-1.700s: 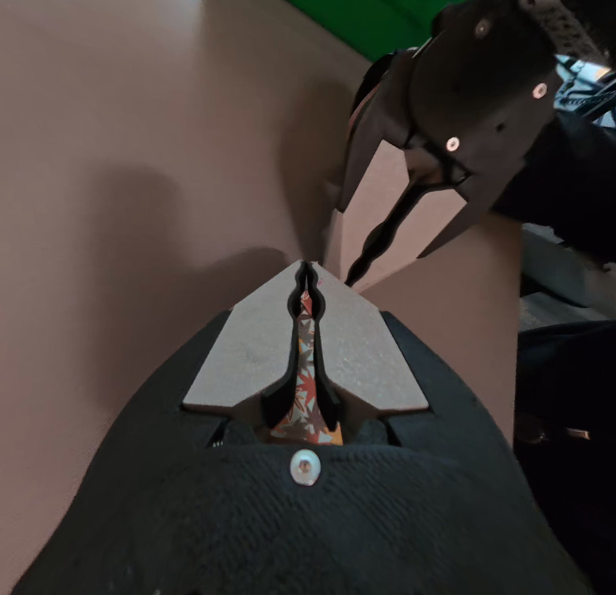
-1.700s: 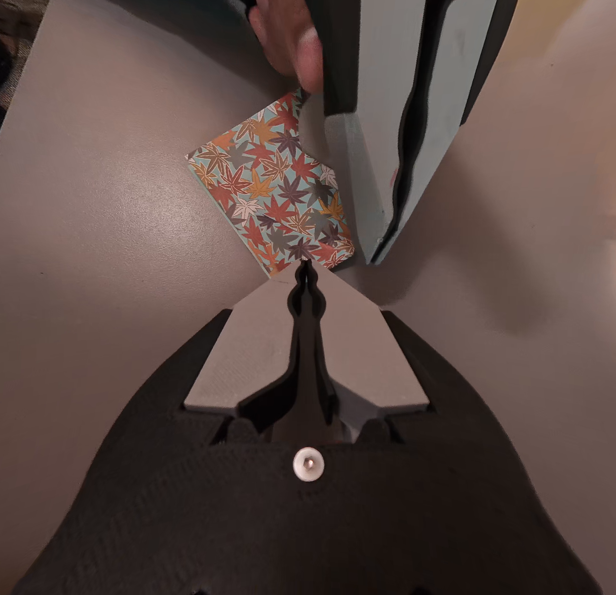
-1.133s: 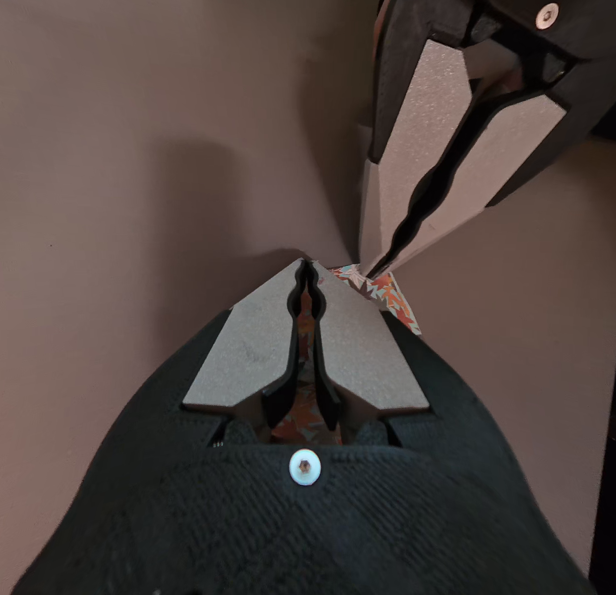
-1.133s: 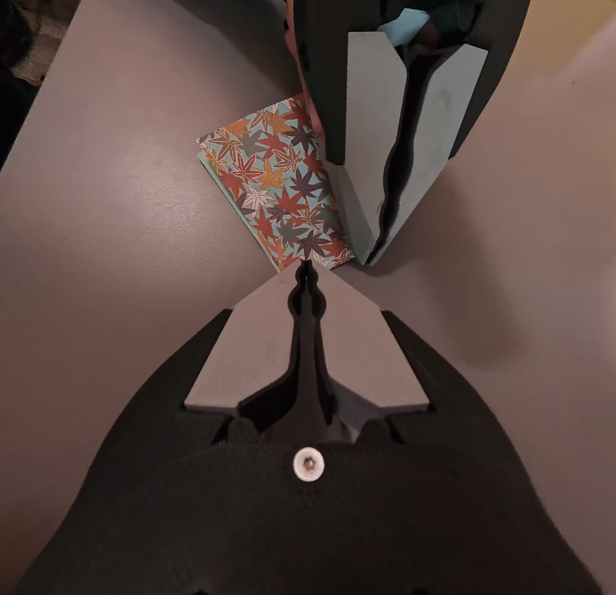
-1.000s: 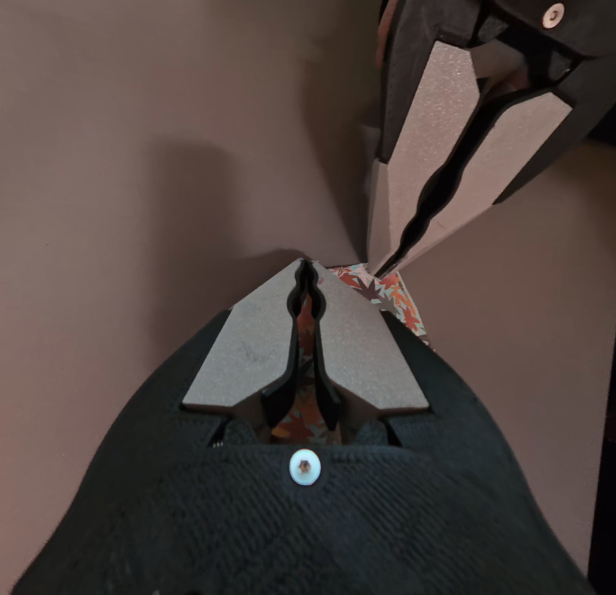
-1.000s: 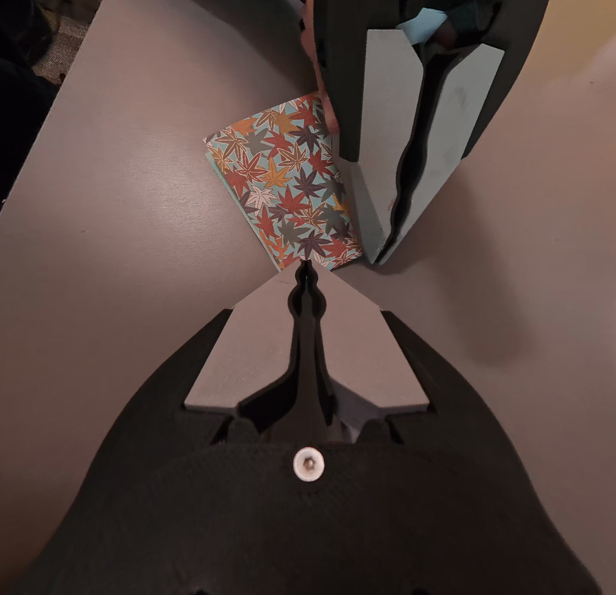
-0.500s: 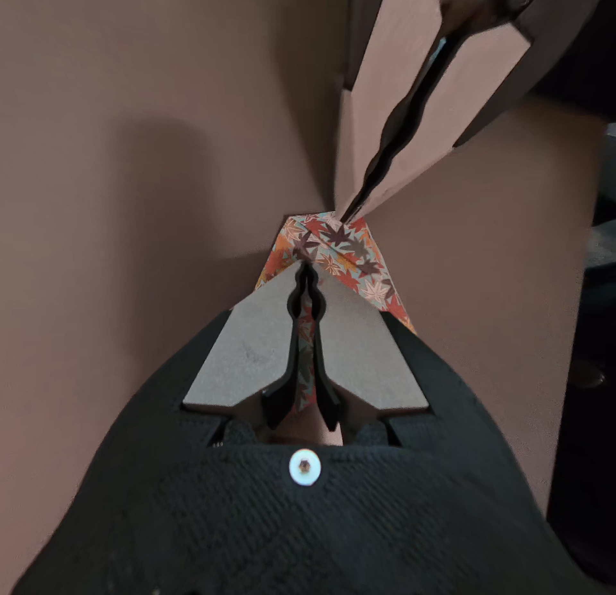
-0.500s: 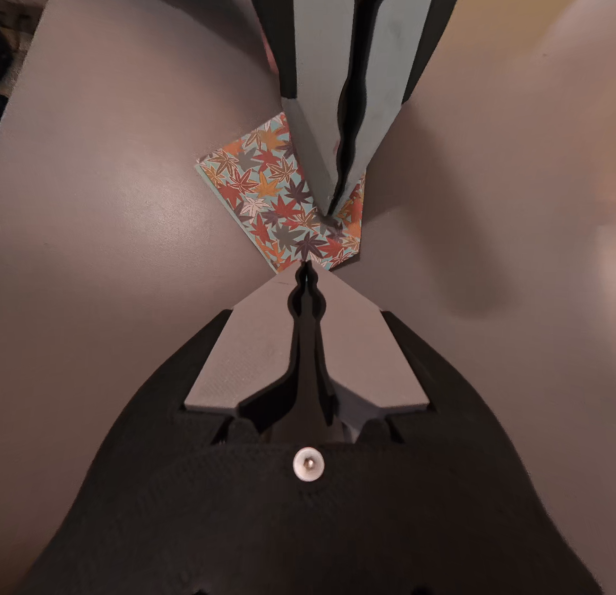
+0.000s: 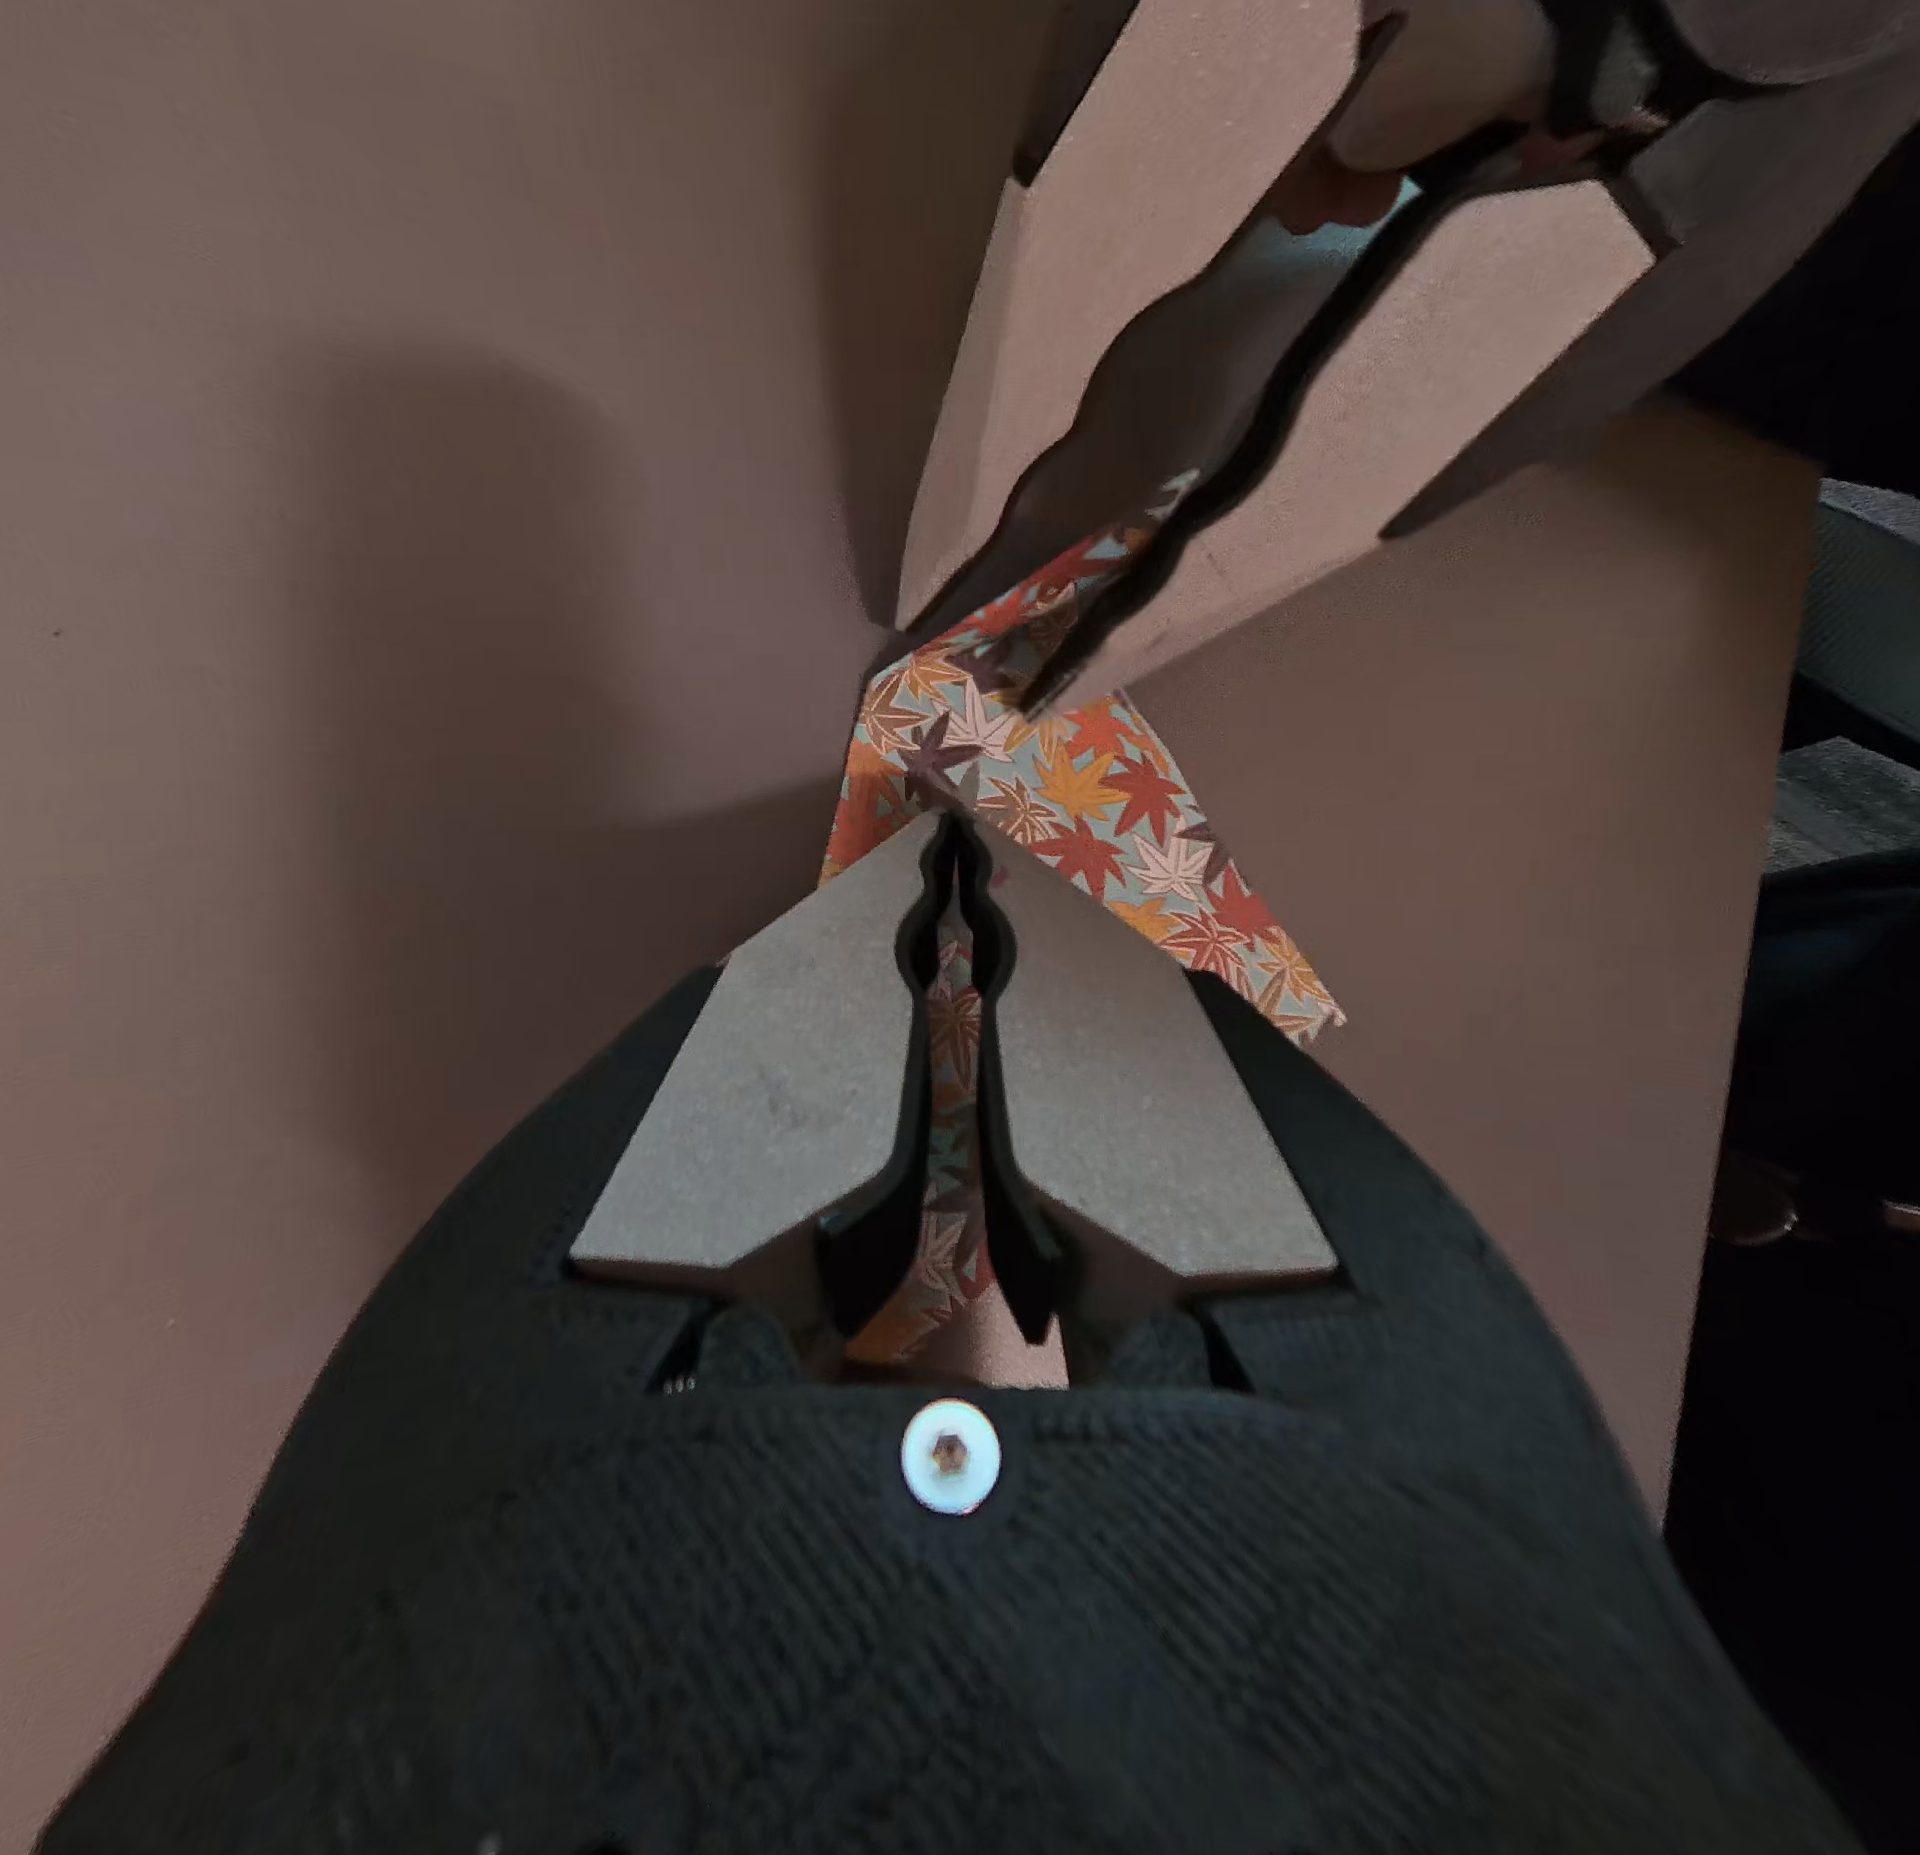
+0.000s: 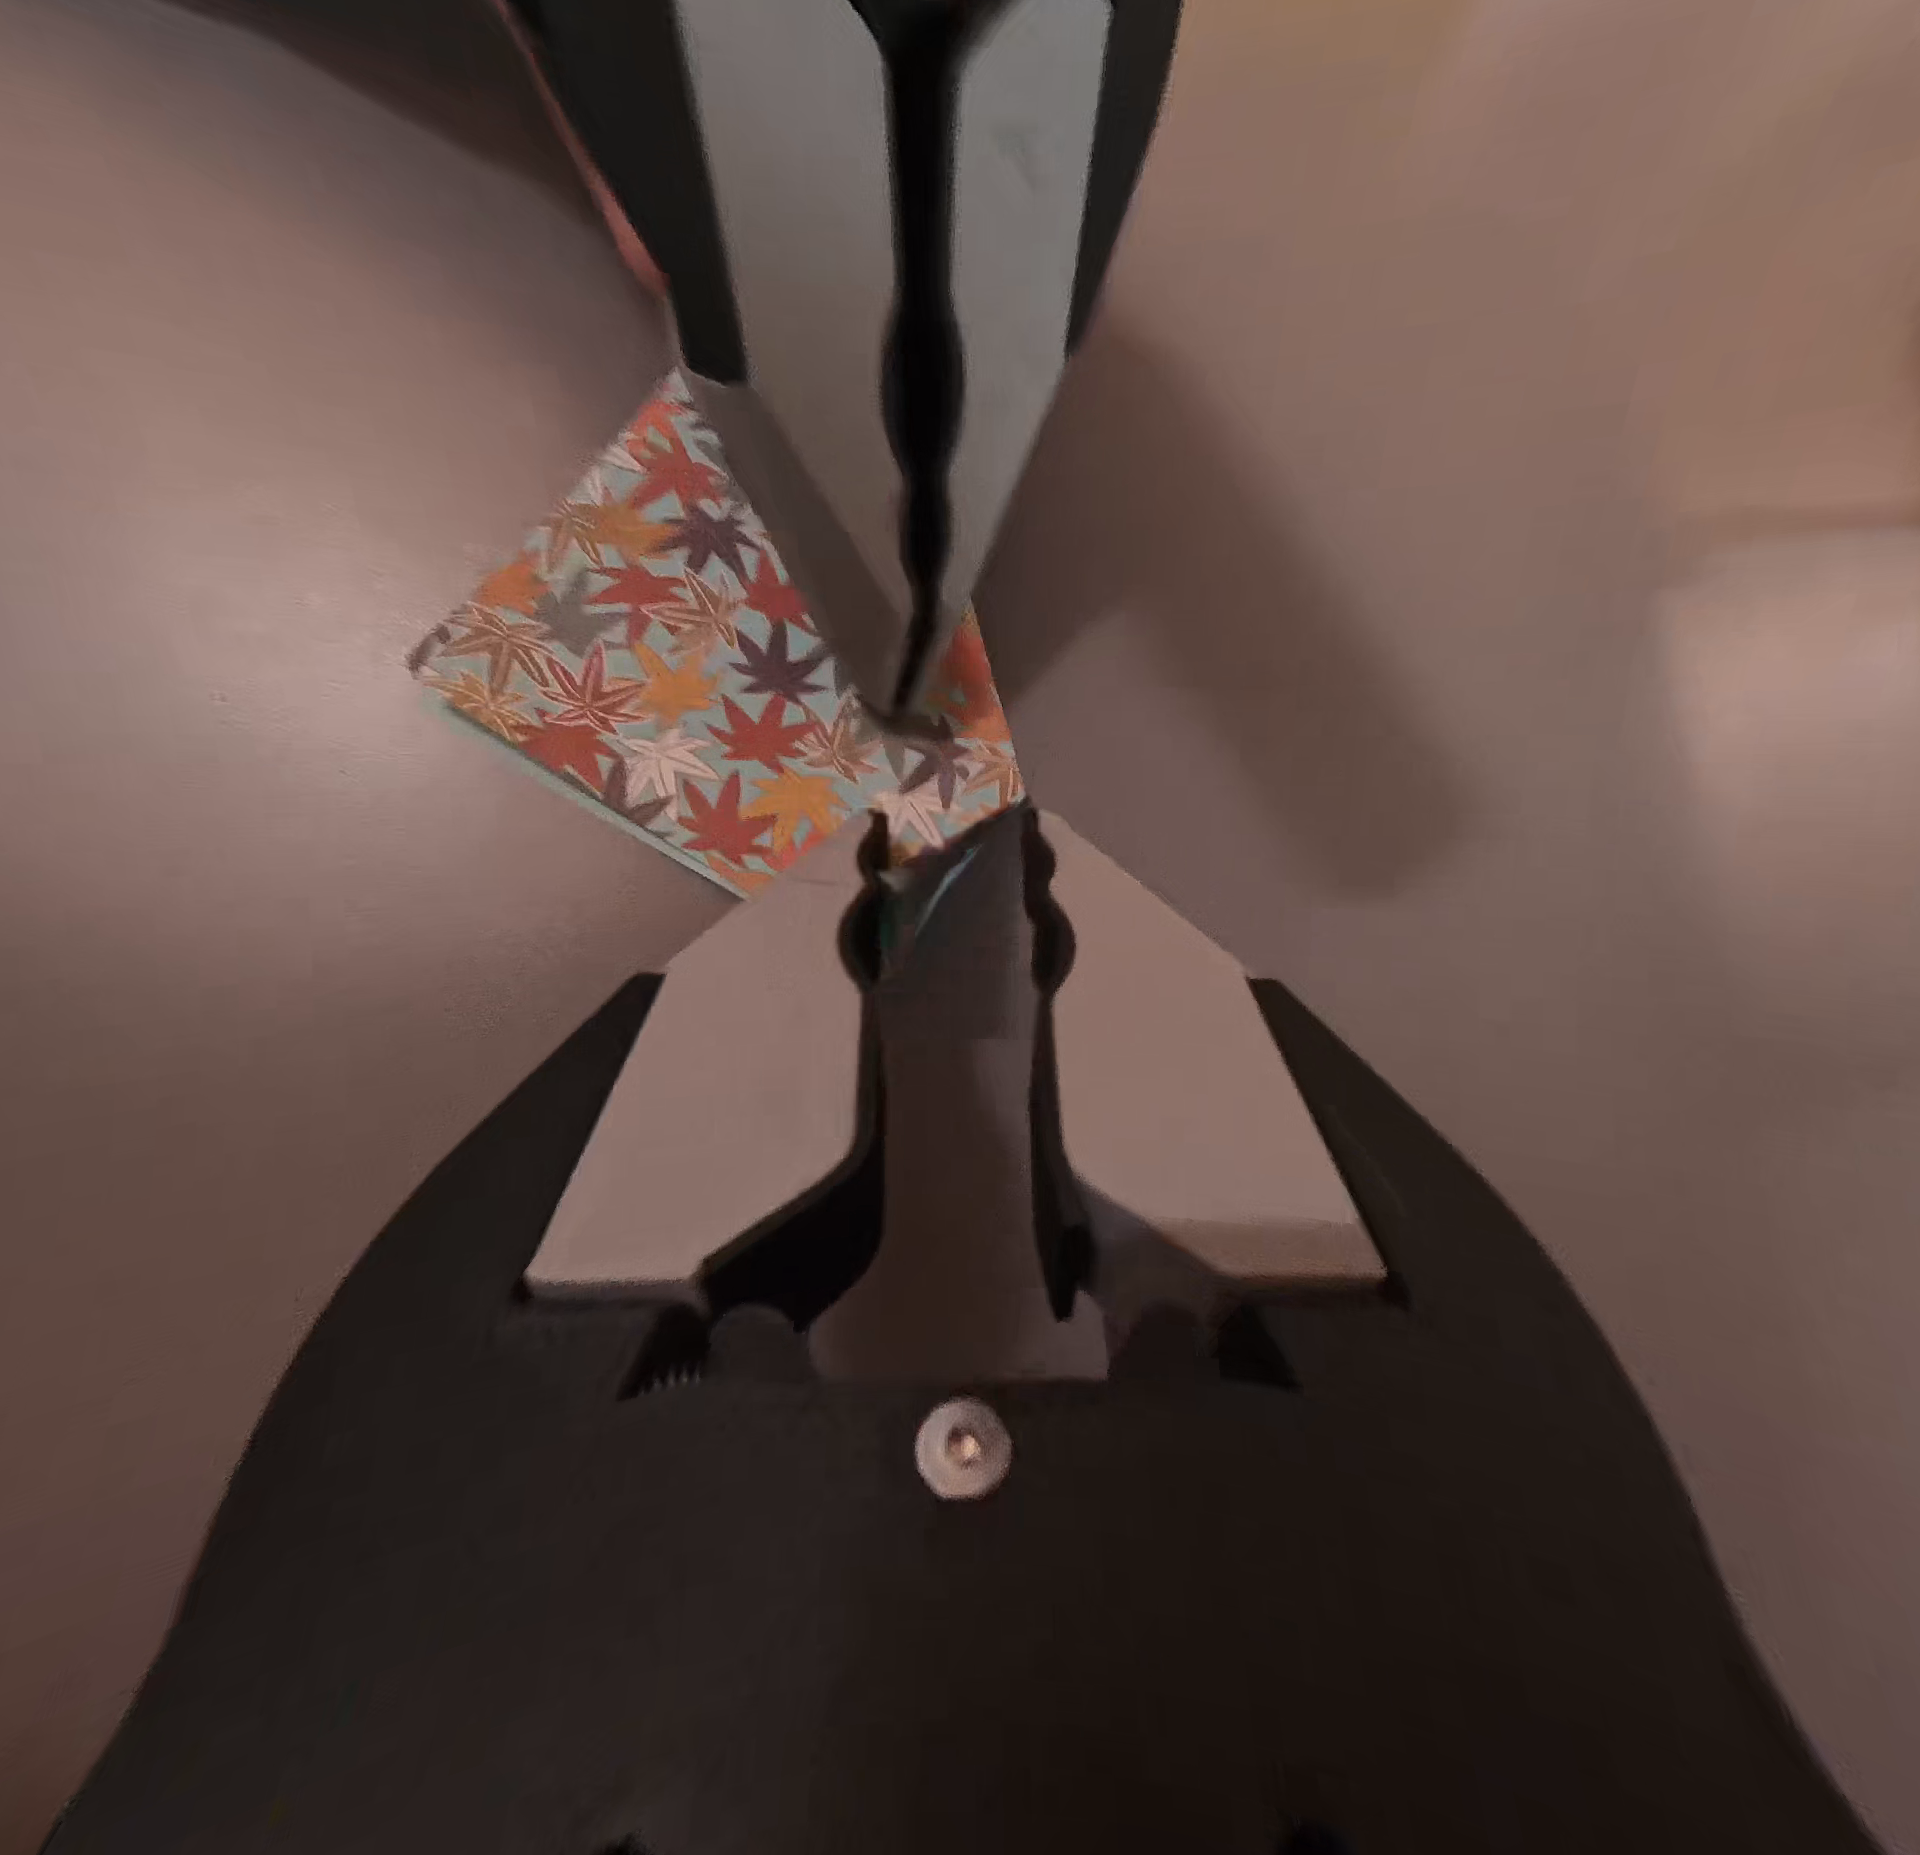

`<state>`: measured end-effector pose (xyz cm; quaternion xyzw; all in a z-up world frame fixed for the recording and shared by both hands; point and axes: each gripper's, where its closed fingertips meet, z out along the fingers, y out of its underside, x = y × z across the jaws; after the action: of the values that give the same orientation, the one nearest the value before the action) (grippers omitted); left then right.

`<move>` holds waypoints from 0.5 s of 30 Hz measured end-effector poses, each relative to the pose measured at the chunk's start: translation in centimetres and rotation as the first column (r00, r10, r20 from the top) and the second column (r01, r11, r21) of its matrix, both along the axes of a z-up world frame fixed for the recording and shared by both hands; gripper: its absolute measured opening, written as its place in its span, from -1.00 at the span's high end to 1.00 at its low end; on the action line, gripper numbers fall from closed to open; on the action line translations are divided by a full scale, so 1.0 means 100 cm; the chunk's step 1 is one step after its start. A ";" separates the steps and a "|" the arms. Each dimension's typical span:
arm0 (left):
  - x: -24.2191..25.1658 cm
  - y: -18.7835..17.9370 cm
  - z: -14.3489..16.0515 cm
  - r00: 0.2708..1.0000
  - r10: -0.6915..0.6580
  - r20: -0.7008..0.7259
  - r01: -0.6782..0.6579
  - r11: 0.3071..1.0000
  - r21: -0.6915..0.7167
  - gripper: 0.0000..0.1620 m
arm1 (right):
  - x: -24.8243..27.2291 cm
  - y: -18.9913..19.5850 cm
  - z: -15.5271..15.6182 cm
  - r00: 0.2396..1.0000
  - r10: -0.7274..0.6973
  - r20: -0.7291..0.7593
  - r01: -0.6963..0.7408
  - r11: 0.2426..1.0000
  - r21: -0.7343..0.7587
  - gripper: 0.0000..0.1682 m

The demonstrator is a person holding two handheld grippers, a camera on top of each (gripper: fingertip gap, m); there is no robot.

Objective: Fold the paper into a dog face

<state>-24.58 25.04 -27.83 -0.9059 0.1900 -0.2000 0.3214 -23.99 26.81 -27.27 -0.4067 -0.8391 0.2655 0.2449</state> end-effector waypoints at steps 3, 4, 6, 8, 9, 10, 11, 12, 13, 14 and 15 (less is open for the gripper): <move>0.000 0.000 0.000 1.000 0.000 -0.002 0.000 1.000 0.002 1.00 | 0.003 0.010 -0.002 0.998 -0.051 0.043 0.052 0.998 -0.026 0.80; 0.000 0.000 0.000 1.000 0.001 0.002 -0.001 1.000 0.000 1.00 | 0.003 0.013 -0.002 0.997 -0.065 0.048 0.066 0.997 -0.029 0.78; 0.000 0.000 0.000 1.000 0.004 0.005 -0.004 1.000 0.000 1.00 | 0.003 0.015 0.000 0.996 -0.078 0.052 0.080 0.996 -0.044 0.82; -0.001 0.002 0.000 1.000 0.010 -0.017 -0.010 1.000 0.008 1.00 | 0.003 0.013 0.000 0.996 -0.074 0.058 0.078 0.995 -0.062 0.93; -0.001 0.004 0.000 0.999 0.017 -0.034 -0.017 1.000 0.014 1.00 | 0.002 0.014 0.000 0.995 -0.080 0.057 0.083 0.995 -0.058 0.99; -0.001 0.005 0.000 0.999 0.022 -0.046 -0.021 1.000 0.022 1.00 | 0.002 0.015 0.000 0.995 -0.082 0.056 0.085 0.995 -0.052 1.00; 0.002 0.007 0.002 0.999 0.021 -0.049 -0.019 0.999 0.035 1.00 | 0.002 0.016 0.000 0.995 -0.082 0.055 0.085 0.995 -0.049 1.00; 0.006 0.008 0.005 0.999 0.016 -0.044 -0.014 0.999 0.052 1.00 | 0.002 0.016 0.001 0.995 -0.081 0.052 0.084 0.995 -0.053 1.00; 0.010 0.010 0.008 0.999 0.008 -0.039 -0.005 0.997 0.072 1.00 | 0.002 0.015 0.002 0.996 -0.079 0.048 0.082 0.995 -0.060 1.00; 0.011 0.013 0.010 0.999 0.010 -0.043 -0.006 0.996 0.091 1.00 | 0.002 0.014 0.003 0.996 -0.076 0.045 0.079 0.995 -0.067 1.00; 0.010 0.016 0.008 0.998 0.024 -0.059 -0.018 0.995 0.100 1.00 | 0.002 0.013 0.004 0.997 -0.071 0.041 0.074 0.995 -0.072 1.00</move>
<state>-23.59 26.63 -27.03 -0.8962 0.1998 -0.1598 0.3625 -23.84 28.12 -26.88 -0.4504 -0.8181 0.2792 0.2232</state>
